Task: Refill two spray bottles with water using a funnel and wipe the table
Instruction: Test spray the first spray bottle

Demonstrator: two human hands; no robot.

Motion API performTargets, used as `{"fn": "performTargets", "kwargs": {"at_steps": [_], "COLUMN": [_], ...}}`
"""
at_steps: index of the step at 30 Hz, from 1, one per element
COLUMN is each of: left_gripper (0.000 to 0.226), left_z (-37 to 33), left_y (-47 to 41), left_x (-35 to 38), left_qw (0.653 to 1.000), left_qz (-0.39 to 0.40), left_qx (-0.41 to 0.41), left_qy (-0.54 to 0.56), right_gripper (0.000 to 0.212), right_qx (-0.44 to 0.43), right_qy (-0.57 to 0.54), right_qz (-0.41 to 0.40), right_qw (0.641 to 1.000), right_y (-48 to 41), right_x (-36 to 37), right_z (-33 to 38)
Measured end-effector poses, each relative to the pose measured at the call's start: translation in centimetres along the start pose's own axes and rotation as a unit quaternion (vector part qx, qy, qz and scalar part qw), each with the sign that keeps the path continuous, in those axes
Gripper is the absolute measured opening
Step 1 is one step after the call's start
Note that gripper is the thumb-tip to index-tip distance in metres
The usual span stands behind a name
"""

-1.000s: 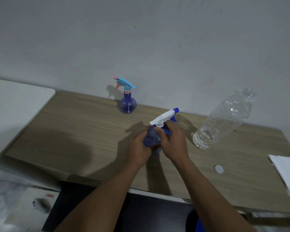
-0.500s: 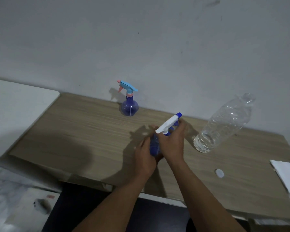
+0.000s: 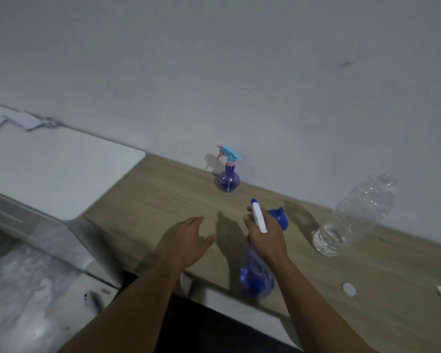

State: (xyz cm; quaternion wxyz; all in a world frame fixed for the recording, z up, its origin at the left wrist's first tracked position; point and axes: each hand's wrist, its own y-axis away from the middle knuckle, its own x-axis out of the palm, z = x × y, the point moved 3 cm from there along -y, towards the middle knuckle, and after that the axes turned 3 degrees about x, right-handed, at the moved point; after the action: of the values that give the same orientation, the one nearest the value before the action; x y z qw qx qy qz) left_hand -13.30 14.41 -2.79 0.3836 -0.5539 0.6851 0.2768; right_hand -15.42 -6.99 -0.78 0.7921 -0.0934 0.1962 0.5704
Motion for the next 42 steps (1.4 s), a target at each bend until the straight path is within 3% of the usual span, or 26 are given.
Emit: {"fn": "performTargets", "kwargs": {"at_steps": [2, 10, 16, 42], "left_gripper": [0.072, 0.077, 0.077, 0.081], "left_z": [1.5, 4.5, 4.9, 3.9], "left_y": [0.3, 2.1, 3.2, 4.8], "left_x": [-1.1, -3.4, -3.9, -5.1], "left_qw": [0.999, 0.994, 0.993, 0.992], "left_qz": [0.003, -0.005, -0.002, 0.020], "left_qx": [-0.014, -0.057, -0.067, -0.079], "left_qy": [-0.033, -0.091, -0.098, -0.098], "right_gripper": [0.012, 0.039, 0.055, 0.060], "right_qx": [0.005, 0.052, 0.062, 0.042], "right_qy": [0.034, 0.100, 0.133, 0.129], "right_qz": [0.054, 0.154, 0.147, 0.147], "right_qw": [0.998, 0.982, 0.978, 0.980], "right_y": [1.6, 7.1, 8.3, 9.8], "right_x": [1.1, 4.2, 4.0, 1.5], "right_z": [0.3, -0.4, -0.4, 0.7]}}
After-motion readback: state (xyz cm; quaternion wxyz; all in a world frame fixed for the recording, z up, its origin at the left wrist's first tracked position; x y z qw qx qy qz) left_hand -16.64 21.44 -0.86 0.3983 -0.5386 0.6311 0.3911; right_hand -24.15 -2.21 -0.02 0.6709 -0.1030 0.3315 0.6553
